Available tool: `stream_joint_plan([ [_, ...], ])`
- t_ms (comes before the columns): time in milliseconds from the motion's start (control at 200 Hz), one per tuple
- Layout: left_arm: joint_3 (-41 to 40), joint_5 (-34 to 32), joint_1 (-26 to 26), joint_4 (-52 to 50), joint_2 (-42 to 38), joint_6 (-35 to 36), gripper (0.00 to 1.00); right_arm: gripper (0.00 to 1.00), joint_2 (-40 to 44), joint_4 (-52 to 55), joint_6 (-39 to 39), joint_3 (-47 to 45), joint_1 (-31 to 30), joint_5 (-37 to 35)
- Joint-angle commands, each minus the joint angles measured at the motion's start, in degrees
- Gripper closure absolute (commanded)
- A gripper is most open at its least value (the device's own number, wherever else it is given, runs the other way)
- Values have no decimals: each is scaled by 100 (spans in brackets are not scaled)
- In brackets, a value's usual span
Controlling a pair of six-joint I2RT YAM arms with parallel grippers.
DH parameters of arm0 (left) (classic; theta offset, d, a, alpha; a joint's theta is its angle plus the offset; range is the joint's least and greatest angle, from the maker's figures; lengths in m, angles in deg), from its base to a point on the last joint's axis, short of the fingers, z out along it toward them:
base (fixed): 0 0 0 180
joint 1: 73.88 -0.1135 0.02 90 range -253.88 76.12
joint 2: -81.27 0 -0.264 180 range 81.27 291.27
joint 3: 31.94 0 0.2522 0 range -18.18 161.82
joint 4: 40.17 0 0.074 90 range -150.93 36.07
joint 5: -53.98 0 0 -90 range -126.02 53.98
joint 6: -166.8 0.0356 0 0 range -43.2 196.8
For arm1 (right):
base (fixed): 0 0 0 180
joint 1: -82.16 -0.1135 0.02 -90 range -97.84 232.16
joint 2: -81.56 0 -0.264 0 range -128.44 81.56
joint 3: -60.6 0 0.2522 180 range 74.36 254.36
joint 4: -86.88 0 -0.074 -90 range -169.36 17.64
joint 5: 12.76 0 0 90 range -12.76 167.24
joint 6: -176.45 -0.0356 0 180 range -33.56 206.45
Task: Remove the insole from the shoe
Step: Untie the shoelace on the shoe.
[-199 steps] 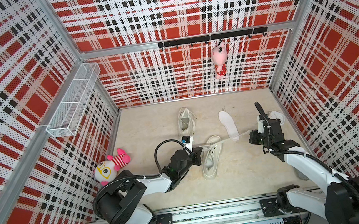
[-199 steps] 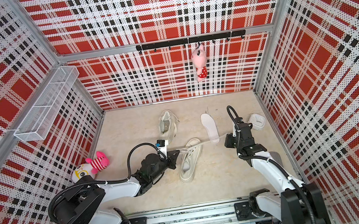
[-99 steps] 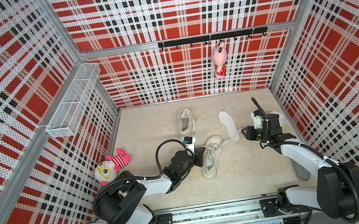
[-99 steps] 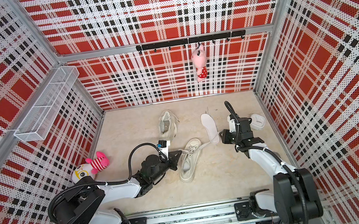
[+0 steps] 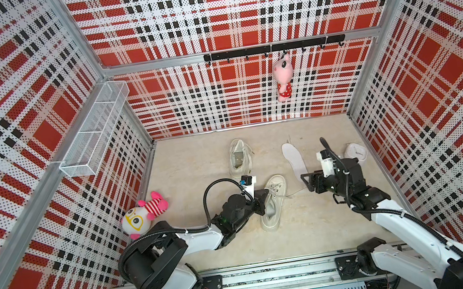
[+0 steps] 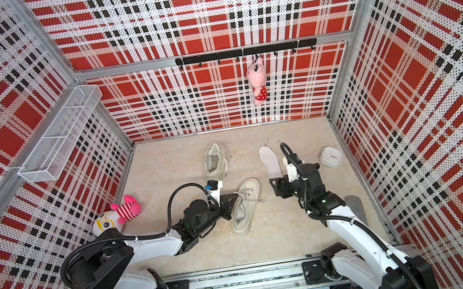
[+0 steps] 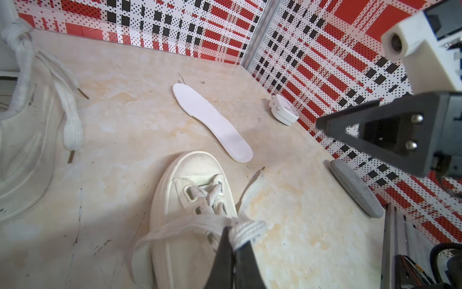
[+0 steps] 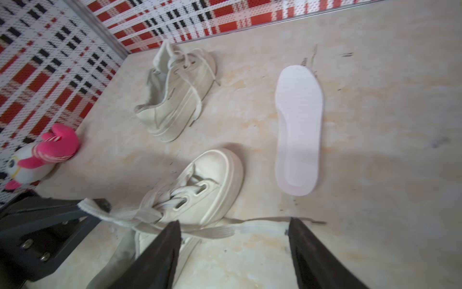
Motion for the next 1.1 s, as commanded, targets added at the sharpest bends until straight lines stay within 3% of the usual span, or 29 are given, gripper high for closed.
stream_joint_plan([
  [0, 153, 52, 62, 192, -158, 93, 100, 27, -153, -1138, -264, -329, -688, -99],
  [170, 137, 11, 114, 192, -199, 89, 100, 27, -1113, -1785, -305, -251, -1498, -576],
  [351, 118, -38, 150, 188, -234, 80, 100, 29, -1872, -2073, -311, -32, -1700, -852],
  [1097, 144, -83, 167, 196, -198, 89, 100, 29, -2296, -1936, -329, -47, -1770, -1075],
])
